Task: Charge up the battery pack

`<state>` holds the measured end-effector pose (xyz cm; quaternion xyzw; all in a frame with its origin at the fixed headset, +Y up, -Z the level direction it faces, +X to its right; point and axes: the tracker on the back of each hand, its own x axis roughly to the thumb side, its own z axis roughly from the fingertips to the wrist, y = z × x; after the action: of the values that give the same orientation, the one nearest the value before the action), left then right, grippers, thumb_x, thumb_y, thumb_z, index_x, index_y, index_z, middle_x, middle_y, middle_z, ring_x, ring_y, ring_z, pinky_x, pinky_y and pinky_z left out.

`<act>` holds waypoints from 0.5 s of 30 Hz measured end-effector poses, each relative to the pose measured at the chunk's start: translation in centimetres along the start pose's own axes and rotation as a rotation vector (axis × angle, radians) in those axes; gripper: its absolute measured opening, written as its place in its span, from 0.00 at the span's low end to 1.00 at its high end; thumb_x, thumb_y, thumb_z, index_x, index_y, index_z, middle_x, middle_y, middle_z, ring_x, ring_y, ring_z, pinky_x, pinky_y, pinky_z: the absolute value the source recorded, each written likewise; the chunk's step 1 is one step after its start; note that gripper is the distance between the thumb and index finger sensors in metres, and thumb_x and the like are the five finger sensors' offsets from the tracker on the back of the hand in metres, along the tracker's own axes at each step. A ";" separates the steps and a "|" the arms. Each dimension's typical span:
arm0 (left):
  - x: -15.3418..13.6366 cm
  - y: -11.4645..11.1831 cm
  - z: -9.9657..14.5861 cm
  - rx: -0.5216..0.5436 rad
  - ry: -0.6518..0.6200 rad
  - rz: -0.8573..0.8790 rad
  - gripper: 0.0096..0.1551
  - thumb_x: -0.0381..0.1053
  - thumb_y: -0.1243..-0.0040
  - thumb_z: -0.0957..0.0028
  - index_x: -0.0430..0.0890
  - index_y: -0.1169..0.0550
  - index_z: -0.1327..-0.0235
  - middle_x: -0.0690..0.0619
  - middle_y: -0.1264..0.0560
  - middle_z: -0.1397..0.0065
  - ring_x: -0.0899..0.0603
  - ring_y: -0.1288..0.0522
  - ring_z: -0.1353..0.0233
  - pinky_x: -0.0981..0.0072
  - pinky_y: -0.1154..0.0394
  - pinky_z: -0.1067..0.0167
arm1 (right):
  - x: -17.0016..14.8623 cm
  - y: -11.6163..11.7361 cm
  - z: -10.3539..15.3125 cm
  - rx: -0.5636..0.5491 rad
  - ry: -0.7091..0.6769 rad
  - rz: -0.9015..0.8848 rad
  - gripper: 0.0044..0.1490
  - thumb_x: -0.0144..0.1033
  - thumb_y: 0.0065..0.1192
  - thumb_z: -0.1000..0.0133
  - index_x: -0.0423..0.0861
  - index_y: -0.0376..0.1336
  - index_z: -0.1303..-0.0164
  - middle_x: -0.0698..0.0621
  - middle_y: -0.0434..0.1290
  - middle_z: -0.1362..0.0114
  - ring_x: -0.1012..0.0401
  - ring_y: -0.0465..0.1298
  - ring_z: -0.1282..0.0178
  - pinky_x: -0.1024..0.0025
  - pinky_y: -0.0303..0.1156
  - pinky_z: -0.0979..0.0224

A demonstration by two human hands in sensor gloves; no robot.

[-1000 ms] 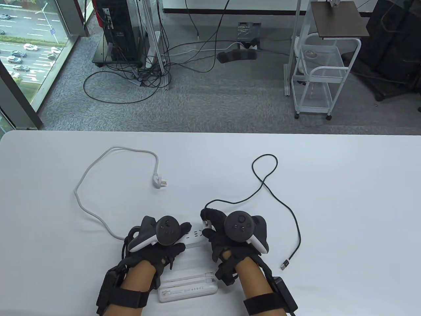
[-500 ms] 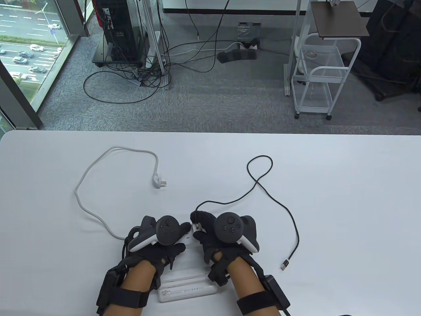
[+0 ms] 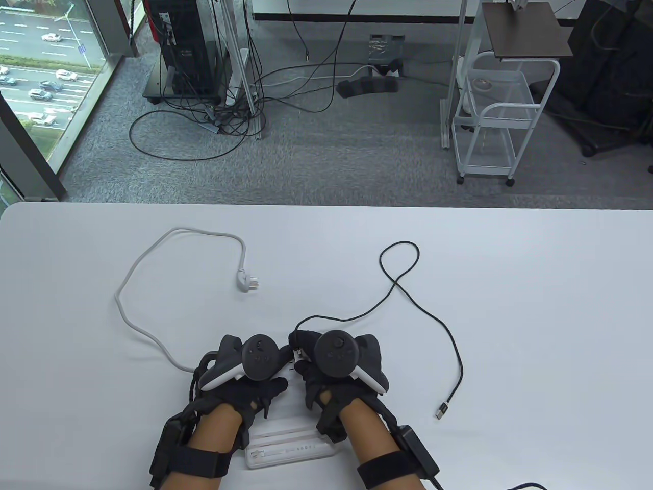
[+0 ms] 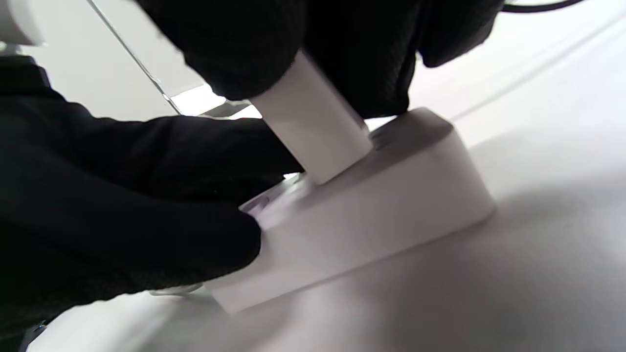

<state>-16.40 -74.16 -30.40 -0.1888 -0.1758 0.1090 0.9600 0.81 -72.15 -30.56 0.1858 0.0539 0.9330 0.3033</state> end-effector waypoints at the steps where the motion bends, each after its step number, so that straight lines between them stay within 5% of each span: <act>1: 0.0 0.0 0.0 -0.002 0.001 -0.002 0.44 0.60 0.38 0.48 0.57 0.39 0.17 0.43 0.36 0.17 0.34 0.29 0.24 0.31 0.38 0.30 | 0.0 0.0 0.0 -0.005 -0.004 0.016 0.39 0.33 0.66 0.55 0.53 0.57 0.31 0.43 0.69 0.25 0.44 0.78 0.29 0.42 0.67 0.26; 15: 0.0 -0.1 0.0 -0.011 0.003 0.007 0.44 0.60 0.39 0.48 0.58 0.40 0.17 0.43 0.37 0.17 0.34 0.30 0.24 0.31 0.38 0.30 | -1.2 -0.2 0.1 0.039 0.076 -0.091 0.40 0.33 0.64 0.54 0.54 0.54 0.30 0.43 0.66 0.23 0.45 0.75 0.25 0.36 0.64 0.26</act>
<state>-16.40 -74.22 -30.36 -0.1949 -0.1742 0.1111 0.9588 1.79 -72.70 -30.89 0.1534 0.0920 0.9234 0.3397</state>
